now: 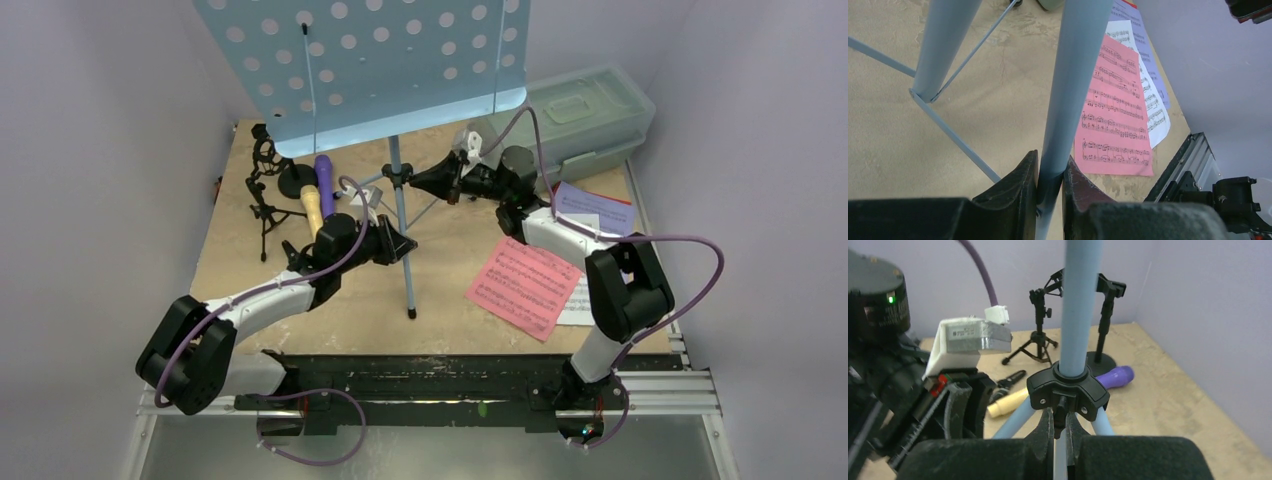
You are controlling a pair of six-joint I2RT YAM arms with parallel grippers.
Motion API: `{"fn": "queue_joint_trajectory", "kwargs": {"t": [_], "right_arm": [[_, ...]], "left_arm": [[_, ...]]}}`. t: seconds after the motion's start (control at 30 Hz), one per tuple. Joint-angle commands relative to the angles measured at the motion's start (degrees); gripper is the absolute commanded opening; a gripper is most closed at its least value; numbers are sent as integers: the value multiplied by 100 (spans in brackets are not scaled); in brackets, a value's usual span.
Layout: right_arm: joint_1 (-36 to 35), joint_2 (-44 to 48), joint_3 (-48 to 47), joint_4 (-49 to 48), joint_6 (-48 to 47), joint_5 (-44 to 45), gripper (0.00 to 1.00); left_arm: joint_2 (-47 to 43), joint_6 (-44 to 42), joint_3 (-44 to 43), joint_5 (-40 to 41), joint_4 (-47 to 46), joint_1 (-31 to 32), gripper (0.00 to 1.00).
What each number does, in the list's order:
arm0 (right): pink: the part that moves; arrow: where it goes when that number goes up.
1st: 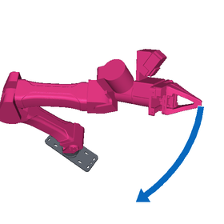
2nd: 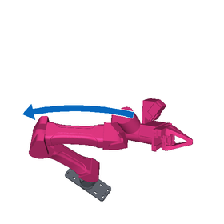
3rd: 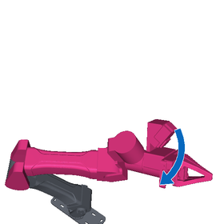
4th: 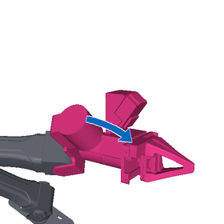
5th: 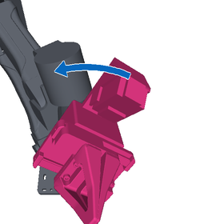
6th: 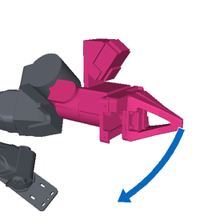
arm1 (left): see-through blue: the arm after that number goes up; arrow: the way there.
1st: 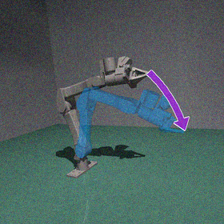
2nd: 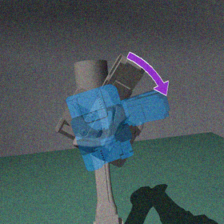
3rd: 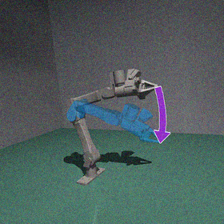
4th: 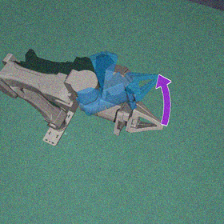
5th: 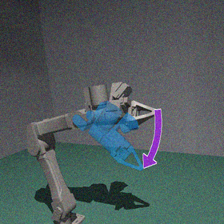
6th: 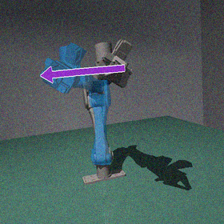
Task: Pack up the instrument practice props
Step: Unscrew the knob on the music stand.
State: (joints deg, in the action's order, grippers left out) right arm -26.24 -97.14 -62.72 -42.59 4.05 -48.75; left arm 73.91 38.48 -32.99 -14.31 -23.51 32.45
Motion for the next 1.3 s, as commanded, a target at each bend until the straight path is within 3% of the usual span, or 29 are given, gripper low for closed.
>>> {"fn": "queue_joint_trajectory", "kwargs": {"t": [0.0, 0.07, 0.2, 0.3, 0.43, 0.53, 0.67, 0.8, 0.9, 1.0, 1.1, 1.2, 1.27], "right_arm": [[1, 188, 185, -258, -2377, 213, 0], [-4, 219, 245, -42, -3178, 337, 0], [-166, 200, 132, 1071, -5405, 1657, 0], [-212, 212, 353, 830, -6086, 2186, 0], [-211, 523, 786, 384, -5854, 2278, 34], [-203, 969, 989, 430, -4844, 2149, 56], [-114, 1536, 1061, 1114, -3382, 1824, 65], [183, 1820, 823, 1984, -862, 938, 80], [385, 1566, 590, 2138, 1042, -451, 80], [461, 1326, 769, 1108, 3112, -1005, 77], [508, 1213, 844, 306, 4929, -652, 73], [478, 1088, 291, 1602, 5697, 145, 72], [445, 980, 150, 1815, 6220, 233, 71]], "left_arm": [[-298, 958, -38, -243, -310, 25, 0], [-293, 967, -41, -256, -287, 25, 0], [-274, 1033, -23, -289, -283, 20, 0], [-294, 1055, -24, -302, -233, 29, 0], [-348, 1036, -40, -270, -135, 25, 0], [-343, 1044, -41, -274, -110, 27, 0], [-364, 1022, -21, -278, -95, 33, 0], [-401, 1011, 3, -267, -89, 29, 0], [-408, 1009, 12, -272, -101, 32, 0], [-427, 1020, 6, -275, -110, 31, 0], [-468, 1025, 24, -262, -102, 33, 0], [-521, 1021, 76, -225, -104, 30, 0], [-527, 1028, 102, -222, -116, 36, 0]]}}
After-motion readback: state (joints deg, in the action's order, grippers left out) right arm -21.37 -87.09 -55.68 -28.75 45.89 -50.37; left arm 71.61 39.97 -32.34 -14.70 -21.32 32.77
